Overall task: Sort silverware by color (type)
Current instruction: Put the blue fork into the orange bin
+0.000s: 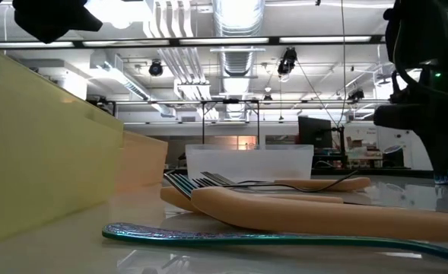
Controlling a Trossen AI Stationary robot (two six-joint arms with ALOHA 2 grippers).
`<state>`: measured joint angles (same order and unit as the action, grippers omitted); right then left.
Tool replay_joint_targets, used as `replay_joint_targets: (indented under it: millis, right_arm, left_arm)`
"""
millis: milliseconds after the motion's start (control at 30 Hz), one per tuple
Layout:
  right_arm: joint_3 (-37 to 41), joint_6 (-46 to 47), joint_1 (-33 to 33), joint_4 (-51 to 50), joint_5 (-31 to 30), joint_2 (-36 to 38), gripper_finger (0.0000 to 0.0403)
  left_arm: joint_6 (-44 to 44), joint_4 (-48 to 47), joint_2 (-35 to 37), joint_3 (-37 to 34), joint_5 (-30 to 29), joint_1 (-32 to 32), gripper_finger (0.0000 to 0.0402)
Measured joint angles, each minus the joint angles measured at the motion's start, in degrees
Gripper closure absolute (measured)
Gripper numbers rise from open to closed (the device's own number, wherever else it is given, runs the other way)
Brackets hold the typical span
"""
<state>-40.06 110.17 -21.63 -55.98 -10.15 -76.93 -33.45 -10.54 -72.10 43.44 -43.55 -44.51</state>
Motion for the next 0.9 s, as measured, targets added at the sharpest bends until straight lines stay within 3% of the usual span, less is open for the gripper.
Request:
replay_joint_targets:
  millis: [400, 567, 900]
  right_arm:
    - [5.48, 8.00, 0.00, 3.03, -1.18, 0.11, 0.0282]
    - [5.91, 7.17, -0.04, 4.41, -3.53, 0.06, 0.0290]
    - [6.69, -0.03, 0.00, 4.83, -8.21, -0.03, 0.0386]
  left_arm:
    - [1.46, -4.08, 1.37, 0.02, 0.11, 0.00, 0.0248]
    - [1.46, -4.20, 1.94, 0.02, 0.08, 0.00, 0.0248]
    - [0.26, -4.00, 2.08, 0.02, -1.79, 0.00, 0.0248]
